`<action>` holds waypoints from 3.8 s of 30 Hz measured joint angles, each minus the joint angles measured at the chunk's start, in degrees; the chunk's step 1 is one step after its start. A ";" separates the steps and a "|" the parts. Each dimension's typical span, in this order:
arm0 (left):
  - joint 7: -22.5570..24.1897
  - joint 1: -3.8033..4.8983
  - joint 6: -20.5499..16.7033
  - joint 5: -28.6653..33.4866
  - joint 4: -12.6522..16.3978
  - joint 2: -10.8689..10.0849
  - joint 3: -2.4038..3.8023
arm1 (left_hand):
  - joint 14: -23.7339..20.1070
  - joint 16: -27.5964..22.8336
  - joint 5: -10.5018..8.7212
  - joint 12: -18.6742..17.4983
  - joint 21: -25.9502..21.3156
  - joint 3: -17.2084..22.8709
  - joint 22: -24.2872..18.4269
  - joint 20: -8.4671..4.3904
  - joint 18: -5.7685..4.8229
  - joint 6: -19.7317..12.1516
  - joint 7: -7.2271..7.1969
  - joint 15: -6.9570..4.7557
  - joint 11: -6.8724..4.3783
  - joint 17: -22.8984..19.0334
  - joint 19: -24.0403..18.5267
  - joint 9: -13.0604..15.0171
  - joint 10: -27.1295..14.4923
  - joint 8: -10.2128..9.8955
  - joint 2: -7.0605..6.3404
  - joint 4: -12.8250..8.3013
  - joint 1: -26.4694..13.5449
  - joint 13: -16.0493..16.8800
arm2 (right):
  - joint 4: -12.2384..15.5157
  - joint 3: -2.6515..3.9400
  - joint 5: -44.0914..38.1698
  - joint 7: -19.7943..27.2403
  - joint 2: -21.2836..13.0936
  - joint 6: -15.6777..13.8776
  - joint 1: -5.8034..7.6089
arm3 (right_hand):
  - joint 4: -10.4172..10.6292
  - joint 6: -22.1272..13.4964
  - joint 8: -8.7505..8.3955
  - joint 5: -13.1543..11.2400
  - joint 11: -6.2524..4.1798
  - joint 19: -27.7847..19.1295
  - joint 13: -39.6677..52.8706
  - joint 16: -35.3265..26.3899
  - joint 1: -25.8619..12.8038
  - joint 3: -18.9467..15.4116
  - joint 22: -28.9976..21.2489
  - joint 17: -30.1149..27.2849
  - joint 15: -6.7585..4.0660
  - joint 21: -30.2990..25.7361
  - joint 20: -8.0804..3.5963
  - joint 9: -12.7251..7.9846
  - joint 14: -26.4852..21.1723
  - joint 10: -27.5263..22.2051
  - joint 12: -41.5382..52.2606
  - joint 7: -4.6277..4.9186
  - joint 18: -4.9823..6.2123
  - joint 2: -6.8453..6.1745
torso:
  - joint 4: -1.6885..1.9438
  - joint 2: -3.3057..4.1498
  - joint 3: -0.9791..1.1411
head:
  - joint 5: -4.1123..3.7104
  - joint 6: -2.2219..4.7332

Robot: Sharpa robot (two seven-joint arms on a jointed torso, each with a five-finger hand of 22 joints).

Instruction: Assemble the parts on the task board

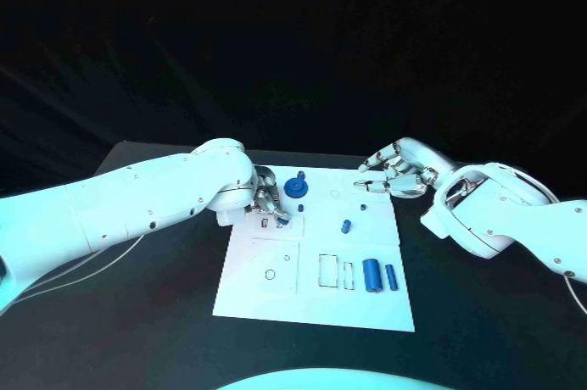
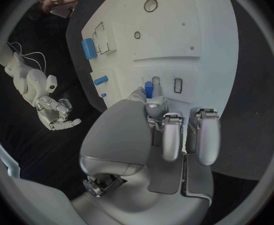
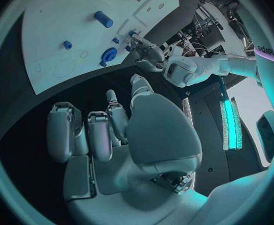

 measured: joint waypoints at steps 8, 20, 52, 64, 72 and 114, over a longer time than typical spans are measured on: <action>0.11 -0.13 -1.88 2.88 1.45 -1.86 -0.13 | 0.01 0.00 2.78 0.10 0.00 17.68 0.00 0.00 0.01 -0.17 0.20 0.00 -0.03 -0.01 0.00 3.72 1.23 2.81 -9.43 -0.63 -7.10 0.73 | -0.20 -0.01 -0.01 -0.03 -0.06 0.01 0.00 | 0.00 0.00 0.00 0.00 0.00 0.00 0.00 0.00 0.00 0.00 0.00 0.00 0.00 0.00 0.00 0.00 0.00 0.00 0.00 0.00 0.00 0.00 | 0.05 -0.02 0.03 | 0.10 0.15; 0.37 -0.15 -8.33 5.51 5.42 -3.91 -0.17 | -0.21 0.00 9.67 0.98 0.01 21.00 0.00 0.00 -0.60 0.78 -0.31 -0.22 -0.58 -0.01 0.00 7.29 2.80 4.43 -11.86 -3.67 -13.13 1.92 | -0.29 -0.05 0.00 -0.06 -0.13 0.05 -0.01 | 0.00 0.00 0.00 0.23 0.00 0.00 0.00 0.00 0.00 0.00 -0.01 -0.01 0.00 0.00 0.00 -0.01 0.00 0.00 0.00 0.00 0.00 0.00 | 0.10 -0.01 0.03 | 0.32 0.24; -0.08 -2.42 -12.30 -5.16 6.07 -3.72 -0.57 | -0.21 0.00 11.77 1.27 0.50 22.61 0.00 -0.41 -0.50 1.20 -0.71 -0.62 -0.96 -0.03 0.00 8.72 3.58 5.71 -12.49 -5.96 -16.05 2.15 | -0.29 -0.07 0.01 -0.05 -0.28 0.16 -0.05 | 0.16 0.00 0.00 0.23 0.00 0.01 0.00 0.00 0.00 -0.16 -0.03 -0.03 0.00 -0.22 0.00 0.02 0.00 0.00 0.00 0.00 0.00 0.00 | -0.04 0.08 -0.04 | 0.69 -0.73; -0.11 -2.55 -11.48 -6.39 5.40 -3.61 -0.57 | -0.21 0.00 11.76 1.52 0.72 22.94 0.00 -0.41 -0.49 1.48 -0.83 -0.62 -1.09 -0.03 0.00 9.00 3.91 6.06 -12.77 -7.07 -16.91 2.28 | -0.29 -0.07 0.01 -0.04 -0.33 0.16 -0.07 | 0.16 0.00 0.00 0.55 0.00 0.01 0.00 0.00 -0.16 -0.16 -0.04 -0.04 0.00 -0.21 0.00 0.01 0.00 0.00 0.00 0.00 0.00 0.16 | -0.03 0.08 -0.02 | 0.62 -0.92; -0.10 -2.56 -10.18 -6.79 5.30 -3.45 -0.48 | 0.00 0.00 11.76 1.80 0.72 22.30 0.00 -0.61 -0.48 1.33 -0.98 -0.83 -1.35 -0.03 0.21 9.16 4.18 6.58 -12.94 -8.37 -17.26 2.28 | -0.28 -0.07 0.01 -0.04 -0.36 0.17 -0.08 | 0.34 0.00 0.00 0.55 0.00 0.01 0.00 0.00 -0.23 -0.34 -0.05 -0.04 0.00 -0.21 0.01 0.06 0.00 0.00 0.00 0.00 0.00 0.23 | -0.03 0.07 -0.01 | 0.62 -1.13; 0.07 -2.70 -7.31 -7.43 5.09 -3.18 -0.44 | -0.20 0.00 10.60 2.18 0.72 21.50 0.03 -0.81 -0.47 0.53 -1.78 -1.44 -1.90 -0.01 0.00 9.66 4.73 7.79 -11.77 -11.50 -18.94 2.59 | -0.33 -0.07 0.01 -0.02 -0.39 0.21 -0.12 | 0.47 0.18 0.00 0.55 0.00 0.01 0.01 0.00 -0.52 -0.47 -0.02 -0.01 0.00 -0.21 0.01 0.08 0.00 0.00 0.00 -0.18 0.00 0.52 | 0.00 0.05 0.01 | 0.71 -1.58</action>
